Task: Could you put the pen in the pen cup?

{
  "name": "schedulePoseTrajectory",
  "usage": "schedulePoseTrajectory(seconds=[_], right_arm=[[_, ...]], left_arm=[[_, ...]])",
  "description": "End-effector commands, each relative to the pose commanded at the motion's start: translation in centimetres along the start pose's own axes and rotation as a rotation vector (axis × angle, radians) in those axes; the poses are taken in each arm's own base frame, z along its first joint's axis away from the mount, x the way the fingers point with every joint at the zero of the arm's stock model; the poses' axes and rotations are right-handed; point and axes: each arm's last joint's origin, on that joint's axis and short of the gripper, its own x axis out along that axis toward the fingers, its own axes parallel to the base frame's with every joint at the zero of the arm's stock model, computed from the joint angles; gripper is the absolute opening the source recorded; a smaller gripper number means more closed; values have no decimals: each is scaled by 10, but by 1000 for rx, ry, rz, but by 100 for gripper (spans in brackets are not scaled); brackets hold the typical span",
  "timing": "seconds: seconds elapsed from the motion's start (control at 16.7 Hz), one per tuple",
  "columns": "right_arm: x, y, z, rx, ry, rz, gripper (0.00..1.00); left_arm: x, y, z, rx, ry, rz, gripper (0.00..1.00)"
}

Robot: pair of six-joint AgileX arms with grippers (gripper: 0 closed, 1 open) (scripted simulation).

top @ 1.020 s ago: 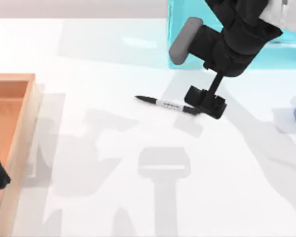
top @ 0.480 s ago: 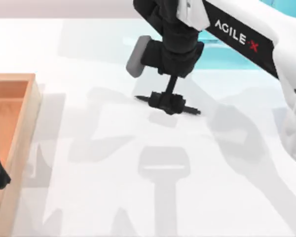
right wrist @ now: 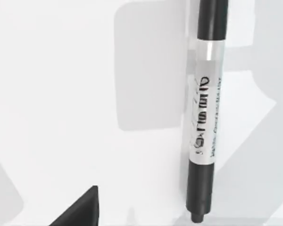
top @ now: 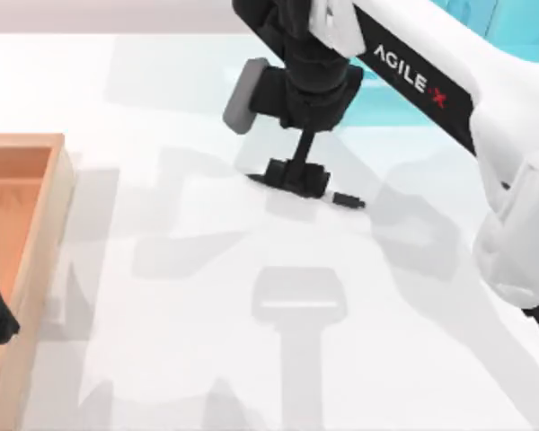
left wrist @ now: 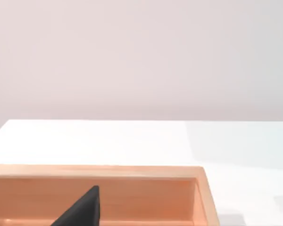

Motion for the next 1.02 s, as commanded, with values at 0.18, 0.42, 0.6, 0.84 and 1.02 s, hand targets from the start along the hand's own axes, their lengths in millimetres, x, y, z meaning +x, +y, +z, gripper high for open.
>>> schedulePoseTrajectory(seconds=[0.18,0.42,0.6,0.84,1.02], right_arm=[[0,0,0,0,0,0,100],[10,-2,0,1,0,0,100],[44,-3,3,1,-1,-1,100],[90,-1,1,2,-5,-4,100],[100,0,0,0,0,0,100]], left_arm=[[0,0,0,0,0,0,100],[0,0,0,0,0,0,100],[0,0,0,0,0,0,100],[0,0,0,0,0,0,100],[0,0,0,0,0,0,100]])
